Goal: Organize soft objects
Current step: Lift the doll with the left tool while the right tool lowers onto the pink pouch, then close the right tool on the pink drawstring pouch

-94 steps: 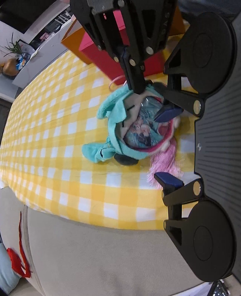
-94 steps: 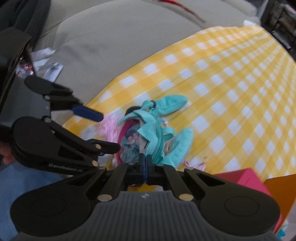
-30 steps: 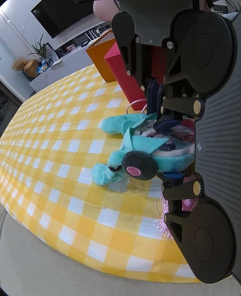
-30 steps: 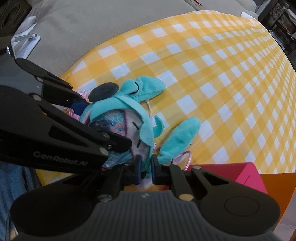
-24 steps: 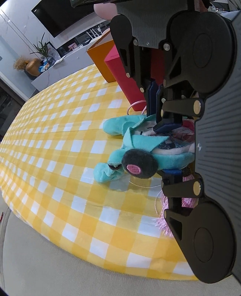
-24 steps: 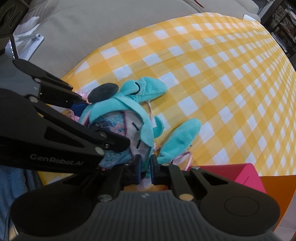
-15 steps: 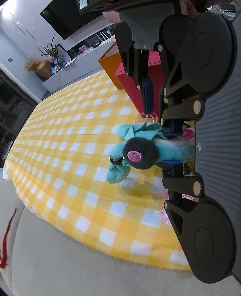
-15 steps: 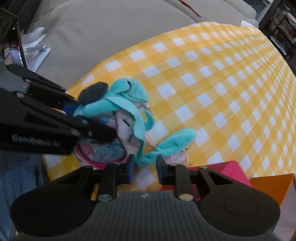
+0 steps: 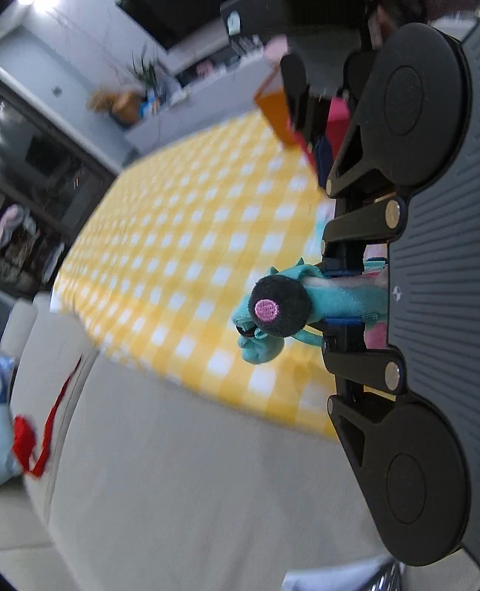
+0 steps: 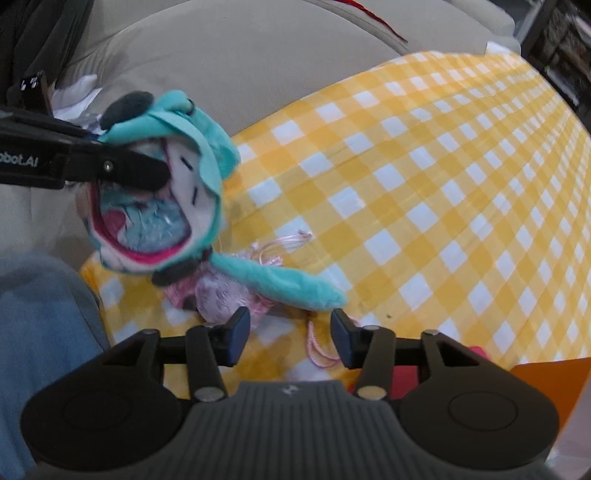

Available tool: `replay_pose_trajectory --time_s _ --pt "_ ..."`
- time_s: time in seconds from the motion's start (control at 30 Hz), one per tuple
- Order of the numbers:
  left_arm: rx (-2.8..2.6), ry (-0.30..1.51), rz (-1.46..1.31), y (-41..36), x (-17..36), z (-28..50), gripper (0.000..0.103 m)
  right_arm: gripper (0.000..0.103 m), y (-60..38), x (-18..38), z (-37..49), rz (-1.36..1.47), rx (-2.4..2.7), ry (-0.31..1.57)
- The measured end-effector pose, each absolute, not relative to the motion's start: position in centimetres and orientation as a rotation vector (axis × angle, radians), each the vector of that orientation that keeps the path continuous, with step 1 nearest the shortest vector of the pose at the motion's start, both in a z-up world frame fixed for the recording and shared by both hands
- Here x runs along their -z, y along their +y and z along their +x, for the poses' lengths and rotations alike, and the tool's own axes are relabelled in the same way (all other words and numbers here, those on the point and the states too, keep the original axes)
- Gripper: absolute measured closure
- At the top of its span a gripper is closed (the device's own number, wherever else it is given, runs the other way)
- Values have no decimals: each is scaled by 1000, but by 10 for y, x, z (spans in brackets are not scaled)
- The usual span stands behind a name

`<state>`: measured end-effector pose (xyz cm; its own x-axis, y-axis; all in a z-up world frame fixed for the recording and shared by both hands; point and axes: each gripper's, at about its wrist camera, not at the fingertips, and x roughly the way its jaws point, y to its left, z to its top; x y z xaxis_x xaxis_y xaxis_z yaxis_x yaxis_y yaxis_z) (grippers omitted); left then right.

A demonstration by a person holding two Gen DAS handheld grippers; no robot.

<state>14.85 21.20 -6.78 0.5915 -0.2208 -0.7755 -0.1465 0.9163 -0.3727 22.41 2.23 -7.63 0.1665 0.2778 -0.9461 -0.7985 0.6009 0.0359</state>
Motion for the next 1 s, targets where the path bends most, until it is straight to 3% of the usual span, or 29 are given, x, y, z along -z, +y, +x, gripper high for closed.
replay_pose_trajectory --time_s 0.13,0.43,0.57,0.73,0.83,1.0 --pt "-72 935 -311 212 72 157 82 32 34 88 223 -467 -831 1219" --pt "-94 966 -214 200 96 175 82 32 52 124 225 -303 -688 1316" --pt "-79 970 -223 199 97 175 82 34 55 134 224 -270 -663 1334" --pt "-82 973 -232 200 98 176 82 51 52 136 223 -235 -651 1316" --pt "-82 973 -228 200 98 175 82 56 49 134 221 -229 -649 1303" --pt "-74 974 -210 195 93 172 82 59 40 127 216 -225 -639 1298"
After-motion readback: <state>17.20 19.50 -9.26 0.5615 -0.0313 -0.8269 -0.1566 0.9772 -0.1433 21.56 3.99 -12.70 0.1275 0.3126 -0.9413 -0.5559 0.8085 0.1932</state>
